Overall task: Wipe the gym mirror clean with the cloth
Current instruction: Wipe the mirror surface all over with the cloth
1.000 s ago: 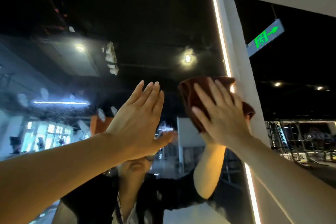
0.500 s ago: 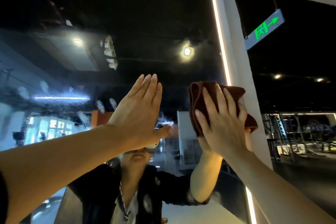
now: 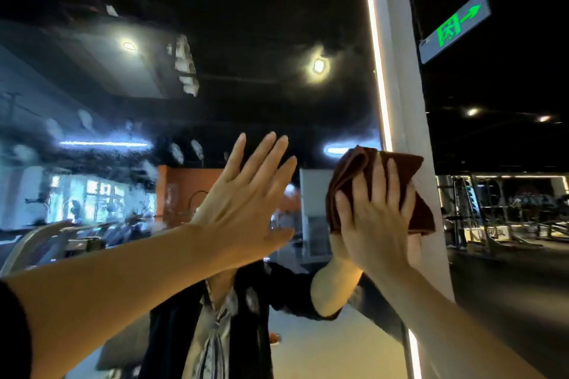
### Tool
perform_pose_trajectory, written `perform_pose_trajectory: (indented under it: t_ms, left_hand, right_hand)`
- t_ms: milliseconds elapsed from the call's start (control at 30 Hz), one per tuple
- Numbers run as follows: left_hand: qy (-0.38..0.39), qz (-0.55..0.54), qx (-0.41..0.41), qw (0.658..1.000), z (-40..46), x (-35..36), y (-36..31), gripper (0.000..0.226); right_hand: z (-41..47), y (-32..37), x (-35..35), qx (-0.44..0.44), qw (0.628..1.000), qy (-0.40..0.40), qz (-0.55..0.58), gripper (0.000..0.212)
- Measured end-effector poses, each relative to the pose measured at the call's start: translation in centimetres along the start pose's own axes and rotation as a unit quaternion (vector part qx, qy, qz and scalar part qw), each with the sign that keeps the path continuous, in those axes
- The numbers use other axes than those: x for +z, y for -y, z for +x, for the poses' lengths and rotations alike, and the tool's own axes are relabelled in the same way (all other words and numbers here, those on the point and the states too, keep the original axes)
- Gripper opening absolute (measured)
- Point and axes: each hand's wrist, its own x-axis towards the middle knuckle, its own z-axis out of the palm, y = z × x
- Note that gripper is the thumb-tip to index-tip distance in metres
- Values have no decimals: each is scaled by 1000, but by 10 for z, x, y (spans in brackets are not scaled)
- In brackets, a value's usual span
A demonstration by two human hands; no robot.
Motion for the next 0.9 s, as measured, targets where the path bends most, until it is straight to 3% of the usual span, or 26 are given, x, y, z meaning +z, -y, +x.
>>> perform_pose_trajectory:
  t_ms: [200,233,400,533,633,800,900]
  left_hand:
    - [-10,14,54,998,-33,21,-19,107]
    - [-2,18,55,998,-33,23,-19,109]
    - [-6,15,74,997,-28,24,-21,112]
    - [-7,21,77,997,-26,22,-20,114]
    - [-1,30,81,996,-25,21,-20,113]
    - [-21,22,75,997,-24,19,-22,112]
    - [0,38,73,997,-26,19,-23,114]
  right_hand:
    - [-46,-23,-5,-208,976,52,-24,58]
    - [-37,-34,-5,-209,975,55,-50,59]
    - [-26,-31,-2,-21,1000,11,-20,55]
    - [-77,-11,2,-125,991,34,21,54]
    - [-65,-37,-1,-201,977,69,-19,59]
    - [-49,-34,-1,-21,999,26,-8,52]
    - [-98,2,6,-66,996,36,37,48]
